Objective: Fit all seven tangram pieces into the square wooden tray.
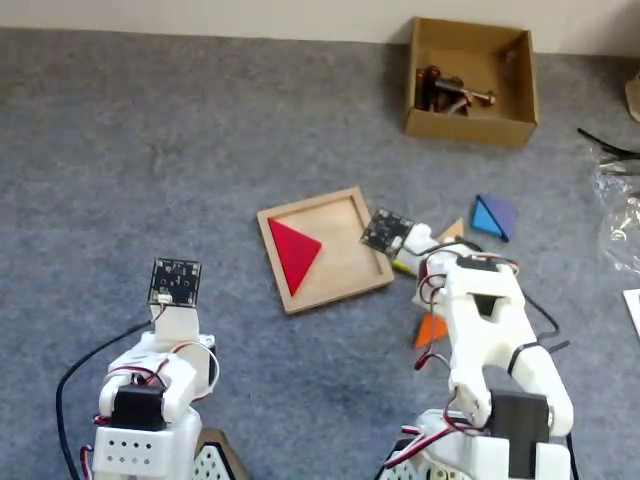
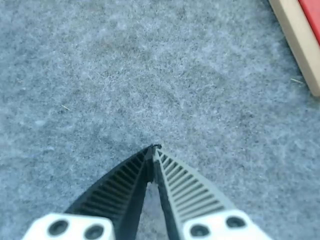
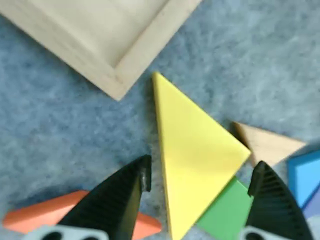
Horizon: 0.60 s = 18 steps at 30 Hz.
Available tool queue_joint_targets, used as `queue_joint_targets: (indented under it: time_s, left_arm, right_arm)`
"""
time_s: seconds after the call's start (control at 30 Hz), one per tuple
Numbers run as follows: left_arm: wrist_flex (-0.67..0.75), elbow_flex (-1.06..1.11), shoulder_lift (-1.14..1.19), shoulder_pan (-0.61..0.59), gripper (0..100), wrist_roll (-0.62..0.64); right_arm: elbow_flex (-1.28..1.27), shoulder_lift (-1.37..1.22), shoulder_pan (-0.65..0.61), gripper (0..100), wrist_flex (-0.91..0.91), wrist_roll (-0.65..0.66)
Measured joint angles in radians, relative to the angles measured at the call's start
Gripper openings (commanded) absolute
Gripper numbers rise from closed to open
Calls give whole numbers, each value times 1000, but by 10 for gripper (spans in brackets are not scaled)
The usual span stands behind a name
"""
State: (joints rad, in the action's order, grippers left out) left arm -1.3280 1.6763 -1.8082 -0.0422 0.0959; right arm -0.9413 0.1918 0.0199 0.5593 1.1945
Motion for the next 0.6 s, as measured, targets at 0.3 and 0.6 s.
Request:
queue_joint_targets:
  time_s: [0.3, 0.6]
  left_arm:
    - [0, 0, 0, 0, 5, 0]
    - [0, 0, 0, 0, 5, 0]
  right_arm:
    - [152, -241, -3, 303, 5, 5]
    - [199, -281, -3, 303, 11, 28]
